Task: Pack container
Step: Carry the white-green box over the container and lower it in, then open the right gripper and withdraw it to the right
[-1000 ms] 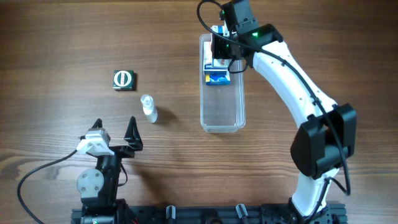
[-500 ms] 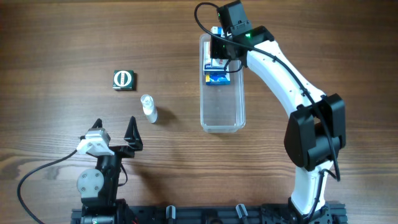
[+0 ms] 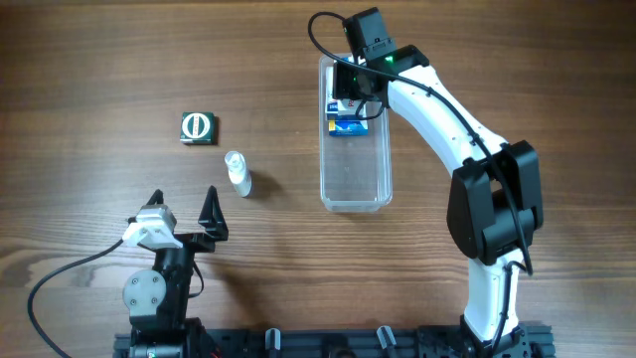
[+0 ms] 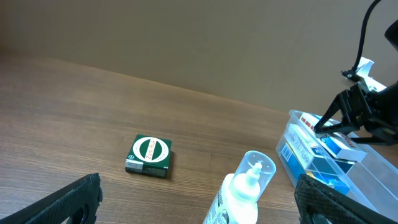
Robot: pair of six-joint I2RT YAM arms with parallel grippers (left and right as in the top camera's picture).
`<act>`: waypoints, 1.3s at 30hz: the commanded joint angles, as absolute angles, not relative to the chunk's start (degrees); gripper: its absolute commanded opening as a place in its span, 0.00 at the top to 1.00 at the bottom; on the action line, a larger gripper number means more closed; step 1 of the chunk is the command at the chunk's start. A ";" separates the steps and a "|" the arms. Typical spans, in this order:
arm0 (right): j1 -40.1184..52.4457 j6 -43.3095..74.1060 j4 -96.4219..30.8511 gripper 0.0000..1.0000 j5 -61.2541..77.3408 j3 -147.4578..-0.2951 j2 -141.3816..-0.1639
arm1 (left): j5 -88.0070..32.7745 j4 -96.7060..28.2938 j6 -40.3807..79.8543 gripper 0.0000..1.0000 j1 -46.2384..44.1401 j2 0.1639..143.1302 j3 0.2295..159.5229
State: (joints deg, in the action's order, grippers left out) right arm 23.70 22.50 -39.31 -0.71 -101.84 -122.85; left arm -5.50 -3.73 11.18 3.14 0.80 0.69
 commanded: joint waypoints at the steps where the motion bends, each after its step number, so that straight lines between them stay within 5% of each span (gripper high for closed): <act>1: 23.83 22.50 -38.96 0.44 -1.17 -102.50 -124.14 | -6.17 -3.86 10.26 0.00 3.62 0.38 0.32; 13: 23.83 22.55 -38.63 0.44 1.37 -102.50 -124.14 | -6.17 -3.86 10.26 0.00 3.62 0.38 0.32; 30: 23.57 19.81 -40.73 0.26 1.37 -102.54 -108.77 | -6.17 -3.86 10.26 0.00 3.62 0.38 0.32; 36: 15.18 18.79 -46.57 0.00 -3.90 -102.54 -96.38 | -6.17 -3.86 10.26 0.00 3.62 0.38 0.32; 39: 7.40 19.66 -52.12 0.00 -3.86 -102.52 -95.77 | -6.17 -3.86 10.26 0.00 3.62 0.38 0.32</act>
